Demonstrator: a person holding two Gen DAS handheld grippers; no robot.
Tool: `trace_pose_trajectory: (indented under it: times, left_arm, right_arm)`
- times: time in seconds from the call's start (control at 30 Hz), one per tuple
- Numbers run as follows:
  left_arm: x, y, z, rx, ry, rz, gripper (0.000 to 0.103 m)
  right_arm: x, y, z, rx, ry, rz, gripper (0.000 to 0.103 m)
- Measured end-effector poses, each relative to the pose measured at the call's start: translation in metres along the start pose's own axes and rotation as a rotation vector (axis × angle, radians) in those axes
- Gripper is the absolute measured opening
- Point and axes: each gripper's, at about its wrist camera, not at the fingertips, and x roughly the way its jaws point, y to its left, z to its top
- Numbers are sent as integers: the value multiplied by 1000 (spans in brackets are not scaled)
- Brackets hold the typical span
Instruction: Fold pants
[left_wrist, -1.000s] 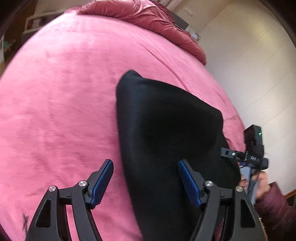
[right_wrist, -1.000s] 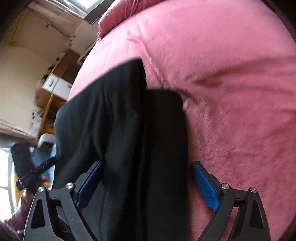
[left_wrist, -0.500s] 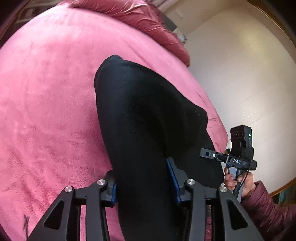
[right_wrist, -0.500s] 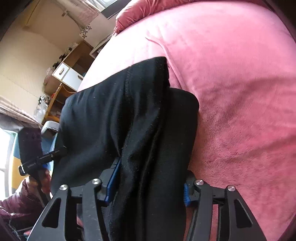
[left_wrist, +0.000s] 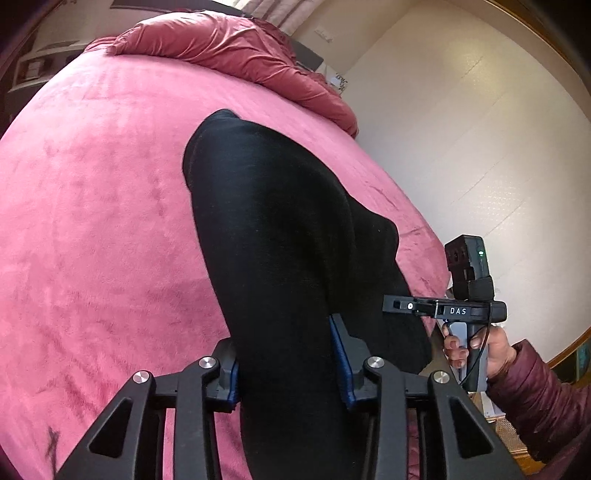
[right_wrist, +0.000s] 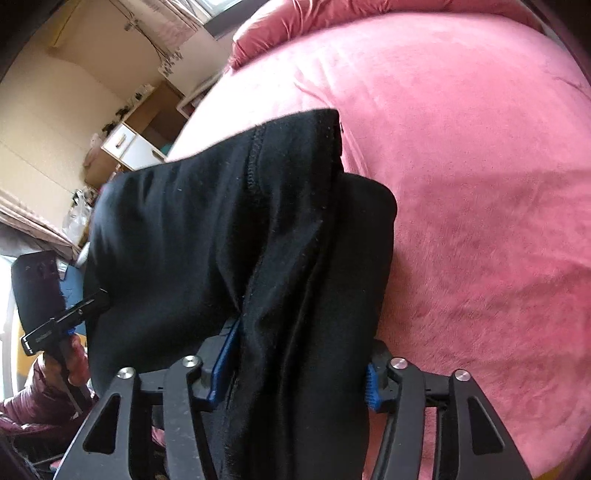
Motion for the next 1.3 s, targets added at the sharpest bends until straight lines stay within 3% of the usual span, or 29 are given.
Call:
trace_pose_trajectory:
  times: [0.07,0.17,0.27,0.43,0.73,1.0,1.2,1.3]
  left_arm:
    - [-1,8,-9,-23,9,15,38]
    - [-6,18,-15,-60,8,7,37]
    - [-15,22,-18,-48,9,15,37]
    - [-36,27,-9,-33,-32,37,37]
    - [-75,57,42,5,-144,124,37]
    - [-53,92,106,0,-138,203,38]
    - [-10,127,120,-56,-47,252,42]
    - [7,145,115,-96,-18,295,52]
  right_arm:
    - [13,-4,-3,19,66,-20,68]
    - [12,6,-12,-23,70,-11,68]
    - [14,18,-18,-85,68,-8,53]
    - [15,44,-10,-160,62,-2,45]
    - [22,89,49,-245,-39,38,42]
    - [53,108,122,-285,-44,18,42]
    - [88,102,150,-266,14,8,42]
    - [108,90,153,-240,49,0,43]
